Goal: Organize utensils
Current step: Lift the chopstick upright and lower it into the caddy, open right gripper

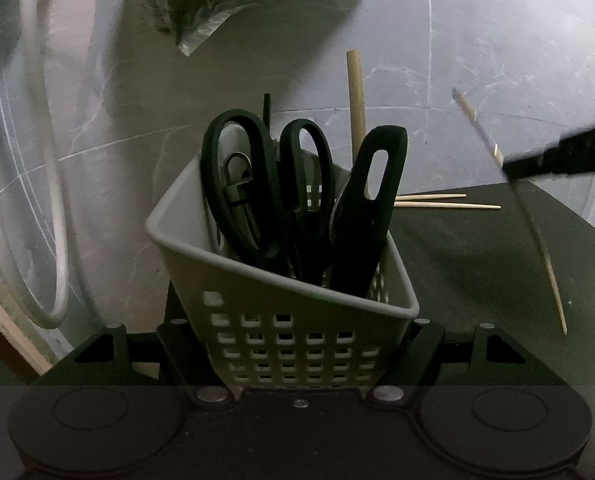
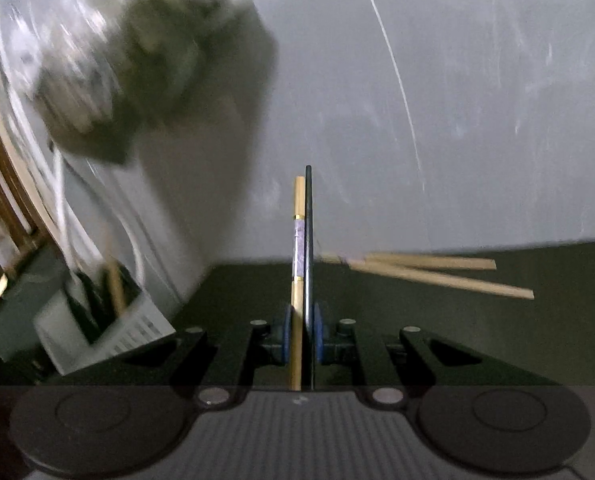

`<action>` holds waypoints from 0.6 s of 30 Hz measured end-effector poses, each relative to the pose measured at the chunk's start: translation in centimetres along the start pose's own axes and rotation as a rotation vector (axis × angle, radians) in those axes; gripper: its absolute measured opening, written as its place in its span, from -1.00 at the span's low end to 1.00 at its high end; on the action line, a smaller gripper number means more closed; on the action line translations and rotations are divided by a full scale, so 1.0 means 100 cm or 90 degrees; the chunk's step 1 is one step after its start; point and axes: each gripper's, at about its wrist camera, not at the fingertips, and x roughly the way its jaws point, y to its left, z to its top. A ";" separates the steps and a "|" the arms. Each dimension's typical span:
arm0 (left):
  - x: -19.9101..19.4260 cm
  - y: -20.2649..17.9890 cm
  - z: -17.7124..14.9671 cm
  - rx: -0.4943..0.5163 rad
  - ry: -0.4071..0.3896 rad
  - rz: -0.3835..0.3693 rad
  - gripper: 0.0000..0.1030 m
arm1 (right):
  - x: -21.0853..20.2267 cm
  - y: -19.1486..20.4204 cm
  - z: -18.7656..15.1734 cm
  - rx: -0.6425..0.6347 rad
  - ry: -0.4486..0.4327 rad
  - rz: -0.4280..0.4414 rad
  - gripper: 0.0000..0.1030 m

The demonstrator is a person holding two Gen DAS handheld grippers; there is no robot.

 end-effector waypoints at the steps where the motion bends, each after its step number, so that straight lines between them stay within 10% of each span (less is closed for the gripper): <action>1: 0.000 0.000 0.000 0.001 0.000 -0.001 0.49 | -0.006 0.005 0.004 -0.002 -0.021 0.010 -0.76; 18: 0.003 0.003 0.000 0.008 -0.005 -0.011 0.49 | -0.031 0.132 0.080 -0.142 -0.275 0.246 -0.75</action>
